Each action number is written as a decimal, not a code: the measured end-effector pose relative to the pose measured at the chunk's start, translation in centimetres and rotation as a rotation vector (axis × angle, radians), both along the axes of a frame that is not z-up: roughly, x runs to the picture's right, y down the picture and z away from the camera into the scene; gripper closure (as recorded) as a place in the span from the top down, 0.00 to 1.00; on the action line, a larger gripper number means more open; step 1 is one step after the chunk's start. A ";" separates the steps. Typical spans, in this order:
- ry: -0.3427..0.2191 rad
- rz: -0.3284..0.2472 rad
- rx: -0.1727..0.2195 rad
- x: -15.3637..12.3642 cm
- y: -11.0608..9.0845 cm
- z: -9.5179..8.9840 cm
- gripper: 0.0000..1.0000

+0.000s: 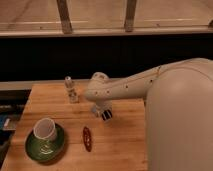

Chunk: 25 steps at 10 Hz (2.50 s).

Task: Place the eraser on the white sponge

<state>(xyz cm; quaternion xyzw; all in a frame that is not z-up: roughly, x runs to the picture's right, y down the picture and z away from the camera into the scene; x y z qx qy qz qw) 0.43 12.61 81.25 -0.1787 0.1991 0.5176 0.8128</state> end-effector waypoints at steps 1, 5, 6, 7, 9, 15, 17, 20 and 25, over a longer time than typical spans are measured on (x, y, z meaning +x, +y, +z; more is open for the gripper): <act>0.000 0.001 -0.006 -0.1 0.2 0.4 0.00; -0.006 0.006 -0.023 -0.7 -0.1 1.9 0.00; -0.001 0.007 -0.029 -0.5 -0.2 2.6 0.00; -0.002 0.005 -0.033 -0.6 -0.2 3.1 0.01; -0.005 0.016 -0.042 -0.5 -0.2 4.0 0.16; -0.017 0.037 -0.042 0.8 -0.2 4.2 0.65; -0.029 0.038 -0.043 0.1 -0.1 4.1 0.65; -0.025 0.040 -0.043 0.4 -0.2 4.1 0.65; -0.026 0.038 -0.043 0.3 -0.1 4.1 0.65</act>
